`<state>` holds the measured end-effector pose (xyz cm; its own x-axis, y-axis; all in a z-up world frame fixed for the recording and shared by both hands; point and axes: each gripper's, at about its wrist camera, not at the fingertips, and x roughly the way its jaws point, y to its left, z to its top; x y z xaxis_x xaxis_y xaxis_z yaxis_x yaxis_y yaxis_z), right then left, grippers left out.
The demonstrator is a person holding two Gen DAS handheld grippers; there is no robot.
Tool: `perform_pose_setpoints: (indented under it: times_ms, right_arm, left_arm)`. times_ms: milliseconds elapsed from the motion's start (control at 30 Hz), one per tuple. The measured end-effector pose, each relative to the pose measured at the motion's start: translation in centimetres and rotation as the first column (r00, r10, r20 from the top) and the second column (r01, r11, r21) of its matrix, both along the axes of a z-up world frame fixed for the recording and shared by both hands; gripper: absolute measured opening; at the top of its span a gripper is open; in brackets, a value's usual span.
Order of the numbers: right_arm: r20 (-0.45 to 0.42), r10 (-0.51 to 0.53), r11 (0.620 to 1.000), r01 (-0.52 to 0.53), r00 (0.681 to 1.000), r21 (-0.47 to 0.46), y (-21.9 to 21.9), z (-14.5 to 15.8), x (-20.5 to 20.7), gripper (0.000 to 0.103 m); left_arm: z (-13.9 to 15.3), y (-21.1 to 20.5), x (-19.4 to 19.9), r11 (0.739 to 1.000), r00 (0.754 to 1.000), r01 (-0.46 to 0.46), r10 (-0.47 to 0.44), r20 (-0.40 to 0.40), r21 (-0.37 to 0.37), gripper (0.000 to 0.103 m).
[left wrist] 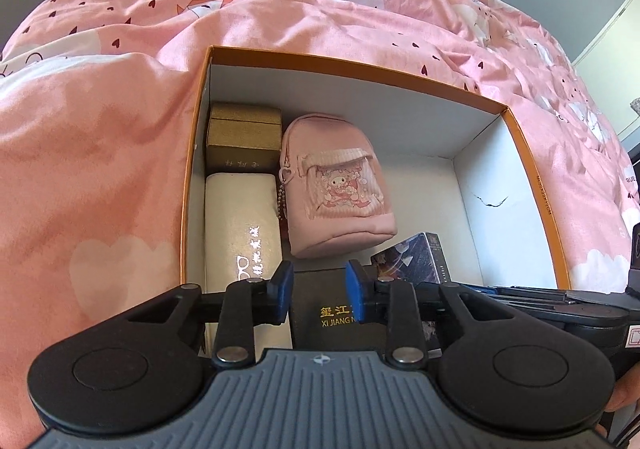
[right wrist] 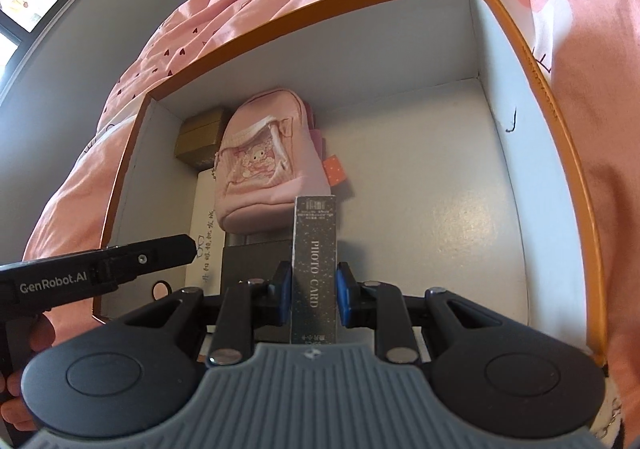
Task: Organize objects
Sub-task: 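Lower both held boxes into the orange box and open both tools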
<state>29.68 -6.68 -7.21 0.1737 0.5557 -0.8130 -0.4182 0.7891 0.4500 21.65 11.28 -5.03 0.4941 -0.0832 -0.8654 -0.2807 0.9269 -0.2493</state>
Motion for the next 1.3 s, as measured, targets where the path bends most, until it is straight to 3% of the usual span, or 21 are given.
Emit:
perform_pose_setpoints:
  times_ms: [267, 367, 500, 733, 833, 967, 1133, 1300]
  right_arm:
    - [-0.043, -0.023, 1.000, 0.024, 0.999, 0.007, -0.4, -0.3, 0.7, 0.025]
    - [-0.072, -0.015, 0.999, 0.013, 0.997, -0.033, -0.1, -0.8, 1.3, 0.026]
    - [-0.089, 0.015, 0.997, -0.022, 0.996, -0.077, 0.2, -1.4, 1.6, 0.029]
    - [0.036, 0.105, 0.961, -0.092, 0.994, -0.260, 1.2, -1.0, 1.1, 0.043]
    - [0.043, 0.152, 0.944, -0.133, 0.987, -0.302, 1.7, -1.4, 1.1, 0.045]
    - [0.039, 0.190, 0.924, -0.165, 0.981, -0.346, 2.2, -1.9, 1.4, 0.055]
    - [-0.030, 0.198, 0.924, -0.196, 0.980, -0.327, 2.3, -2.9, 2.3, 0.052]
    - [-0.022, 0.257, 0.918, -0.251, 0.966, -0.308, 2.9, -3.0, 2.0, 0.041]
  left_arm:
    - [-0.4, -0.5, 0.0, 1.000, 1.000, 0.022, -0.022, 0.008, 0.011, 0.034]
    - [-0.6, -1.2, -0.1, 0.997, 0.999, 0.039, -0.039, 0.006, 0.063, 0.034]
    - [-1.0, -1.5, -0.1, 0.996, 0.999, 0.048, -0.048, -0.003, 0.069, 0.034]
    - [-1.4, -2.0, -0.1, 0.994, 0.998, 0.058, -0.058, -0.009, 0.087, 0.034]
    - [-1.5, -1.9, -0.2, 0.995, 0.998, 0.056, -0.056, -0.008, 0.084, 0.034]
    - [-1.4, -1.8, -0.2, 0.995, 0.999, 0.054, -0.054, -0.002, 0.078, 0.034]
    - [-1.6, -1.8, -0.1, 0.996, 0.999, 0.055, -0.055, -0.003, 0.071, 0.034]
    - [-1.8, -1.6, -0.1, 0.997, 0.999, 0.052, -0.052, -0.006, 0.061, 0.034]
